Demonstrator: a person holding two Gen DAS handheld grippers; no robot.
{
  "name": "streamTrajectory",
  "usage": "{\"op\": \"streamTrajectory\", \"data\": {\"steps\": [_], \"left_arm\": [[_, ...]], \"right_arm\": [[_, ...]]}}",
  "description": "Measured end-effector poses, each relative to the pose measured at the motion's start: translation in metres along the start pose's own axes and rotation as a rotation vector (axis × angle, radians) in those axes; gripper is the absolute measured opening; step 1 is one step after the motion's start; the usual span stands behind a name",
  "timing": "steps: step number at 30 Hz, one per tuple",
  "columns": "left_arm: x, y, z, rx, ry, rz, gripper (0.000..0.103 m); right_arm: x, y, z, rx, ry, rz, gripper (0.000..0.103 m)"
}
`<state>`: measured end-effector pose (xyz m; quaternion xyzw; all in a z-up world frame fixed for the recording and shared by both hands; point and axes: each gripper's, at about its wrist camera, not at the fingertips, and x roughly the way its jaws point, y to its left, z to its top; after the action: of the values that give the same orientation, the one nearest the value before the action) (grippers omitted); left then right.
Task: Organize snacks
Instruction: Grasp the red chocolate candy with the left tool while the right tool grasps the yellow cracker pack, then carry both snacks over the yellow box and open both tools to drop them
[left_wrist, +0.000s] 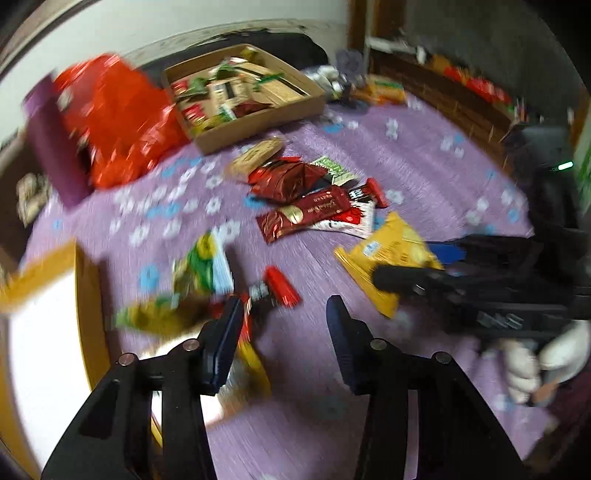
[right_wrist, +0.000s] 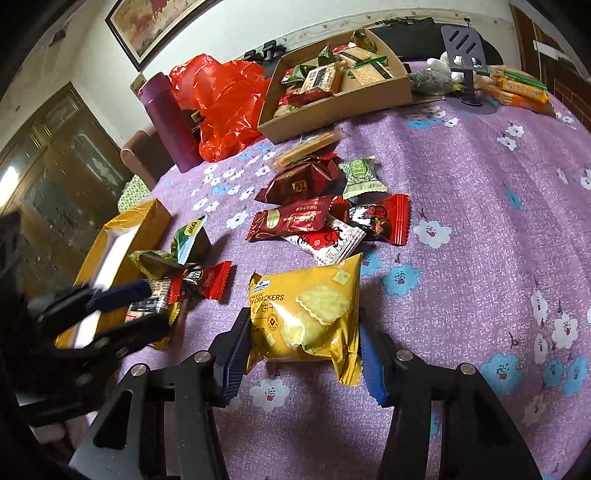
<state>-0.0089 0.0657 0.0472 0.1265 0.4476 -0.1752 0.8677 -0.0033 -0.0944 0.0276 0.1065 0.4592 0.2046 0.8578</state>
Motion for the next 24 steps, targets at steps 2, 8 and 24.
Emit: {"op": "streamTrajectory", "data": {"steps": [2, 8, 24], "left_arm": [[0.018, -0.004, 0.008, 0.062, 0.035, 0.034, 0.047], [0.037, -0.007, 0.002, 0.076, 0.066, -0.01, 0.027], [-0.075, 0.042, -0.062, -0.313, -0.201, -0.134, 0.023]], "right_arm": [[-0.002, -0.002, 0.0, 0.002, -0.006, 0.011, 0.055], [-0.002, -0.007, -0.001, 0.018, -0.011, 0.039, 0.055], [-0.01, 0.003, -0.005, -0.023, -0.1, 0.009, 0.054]]}}
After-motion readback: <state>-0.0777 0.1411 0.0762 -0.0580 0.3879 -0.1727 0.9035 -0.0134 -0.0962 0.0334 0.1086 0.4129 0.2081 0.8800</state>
